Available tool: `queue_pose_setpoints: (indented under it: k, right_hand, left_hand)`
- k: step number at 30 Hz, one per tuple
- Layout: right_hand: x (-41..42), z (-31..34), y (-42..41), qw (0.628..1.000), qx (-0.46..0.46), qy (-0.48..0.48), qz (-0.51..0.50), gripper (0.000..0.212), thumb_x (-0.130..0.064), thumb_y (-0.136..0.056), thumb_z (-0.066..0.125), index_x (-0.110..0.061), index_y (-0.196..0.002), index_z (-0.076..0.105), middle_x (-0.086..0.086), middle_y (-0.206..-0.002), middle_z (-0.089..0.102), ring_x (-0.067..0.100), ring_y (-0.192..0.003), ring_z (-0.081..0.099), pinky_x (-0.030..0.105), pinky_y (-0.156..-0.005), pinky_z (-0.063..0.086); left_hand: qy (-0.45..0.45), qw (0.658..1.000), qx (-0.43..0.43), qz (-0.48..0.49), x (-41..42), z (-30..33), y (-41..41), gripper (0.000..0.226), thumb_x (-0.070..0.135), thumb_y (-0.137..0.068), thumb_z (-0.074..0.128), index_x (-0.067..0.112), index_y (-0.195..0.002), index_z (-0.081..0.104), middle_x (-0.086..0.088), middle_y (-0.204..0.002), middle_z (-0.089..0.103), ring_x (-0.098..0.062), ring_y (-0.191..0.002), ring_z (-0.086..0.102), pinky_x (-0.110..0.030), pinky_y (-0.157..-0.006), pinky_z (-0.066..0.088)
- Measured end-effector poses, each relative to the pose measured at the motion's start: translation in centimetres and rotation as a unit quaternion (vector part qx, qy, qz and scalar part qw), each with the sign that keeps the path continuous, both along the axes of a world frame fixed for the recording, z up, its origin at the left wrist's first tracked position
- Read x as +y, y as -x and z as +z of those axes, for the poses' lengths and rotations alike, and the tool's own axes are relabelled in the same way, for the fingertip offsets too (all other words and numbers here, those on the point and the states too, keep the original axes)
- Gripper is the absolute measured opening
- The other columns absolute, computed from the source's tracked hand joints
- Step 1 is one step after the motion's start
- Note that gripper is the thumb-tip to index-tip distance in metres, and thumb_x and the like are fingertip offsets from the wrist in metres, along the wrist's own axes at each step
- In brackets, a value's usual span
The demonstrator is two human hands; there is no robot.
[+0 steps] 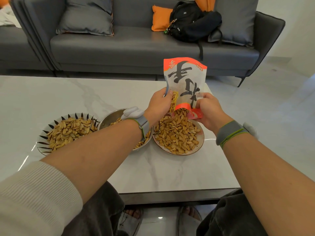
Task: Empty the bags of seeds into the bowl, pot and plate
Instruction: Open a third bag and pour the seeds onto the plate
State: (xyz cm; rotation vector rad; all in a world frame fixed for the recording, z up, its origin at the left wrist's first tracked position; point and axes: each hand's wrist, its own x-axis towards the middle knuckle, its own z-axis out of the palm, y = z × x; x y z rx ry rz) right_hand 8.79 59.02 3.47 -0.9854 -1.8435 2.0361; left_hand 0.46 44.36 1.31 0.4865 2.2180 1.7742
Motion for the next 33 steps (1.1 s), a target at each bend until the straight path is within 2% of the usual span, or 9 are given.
queue_pose_setpoints:
  k: [6,11,13,16,21,27,33]
  right_hand:
    - [-0.3,-0.2,0.3,1.000,-0.001,-0.016,0.002,0.045,0.006,-0.099,0.035,-0.023,-0.123,0.060,0.011,-0.113,0.072,0.030,-0.079,0.071,0.057,-0.079,0.065]
    - [0.0,-0.3,0.3,1.000,0.009,-0.015,-0.004,0.054,0.009,-0.096,0.035,-0.024,-0.131,0.058,0.010,-0.115,0.072,0.029,-0.080,0.073,0.052,-0.075,0.066]
    - [0.0,-0.5,0.3,1.000,0.007,-0.021,-0.006,0.054,0.009,-0.097,0.036,-0.025,-0.132,0.058,0.010,-0.117,0.071,0.029,-0.080,0.074,0.050,-0.073,0.067]
    - [0.0,-0.9,0.3,1.000,0.009,-0.027,-0.011,0.053,0.007,-0.097,0.037,-0.026,-0.132,0.059,0.012,-0.123,0.069,0.032,-0.087,0.076,0.053,-0.074,0.067]
    - [0.2,-1.0,0.3,0.999,0.017,-0.026,-0.017,0.052,0.005,-0.098,0.038,-0.027,-0.133,0.059,0.013,-0.130,0.065,0.036,-0.098,0.076,0.054,-0.073,0.067]
    - [0.4,-1.2,0.3,0.999,0.018,-0.031,-0.014,0.054,0.006,-0.095,0.039,-0.028,-0.133,0.059,0.013,-0.132,0.064,0.036,-0.100,0.076,0.059,-0.079,0.066]
    - [0.4,-1.3,0.3,0.999,0.023,-0.037,-0.015,0.051,0.006,-0.097,0.039,-0.028,-0.130,0.059,0.012,-0.132,0.063,0.033,-0.103,0.075,0.057,-0.081,0.066]
  left_hand:
    - [0.005,1.000,0.003,0.011,0.3,-0.1,0.1,0.034,0.035,-0.116,0.037,0.025,-0.130,0.066,-0.005,-0.111,0.076,-0.026,-0.106,0.072,-0.055,-0.099,0.060]
    - [-0.015,1.000,-0.001,0.013,0.2,0.0,0.2,0.028,0.035,-0.116,0.037,0.030,-0.118,0.065,-0.009,-0.110,0.075,-0.029,-0.107,0.072,-0.055,-0.100,0.060]
    - [-0.020,1.000,-0.007,0.011,0.2,0.0,0.1,0.028,0.034,-0.116,0.037,0.030,-0.122,0.065,-0.007,-0.111,0.075,-0.026,-0.106,0.072,-0.052,-0.099,0.061]
    - [-0.027,1.000,-0.007,0.007,0.0,0.1,0.0,0.034,0.035,-0.116,0.038,0.024,-0.132,0.066,-0.004,-0.113,0.075,-0.022,-0.107,0.072,-0.049,-0.100,0.061]
    - [-0.035,0.999,-0.006,0.005,-0.2,0.2,0.1,0.025,0.034,-0.116,0.038,0.030,-0.123,0.062,0.003,-0.105,0.072,-0.019,-0.102,0.071,-0.047,-0.099,0.061]
    - [-0.043,0.999,-0.007,0.002,-0.4,0.2,0.1,0.026,0.033,-0.117,0.038,0.028,-0.125,0.062,0.003,-0.103,0.071,-0.020,-0.103,0.071,-0.047,-0.098,0.062]
    - [-0.051,0.999,-0.015,0.003,-0.4,0.3,0.1,0.025,0.033,-0.117,0.038,0.029,-0.125,0.061,0.002,-0.104,0.071,-0.017,-0.100,0.070,-0.044,-0.096,0.063]
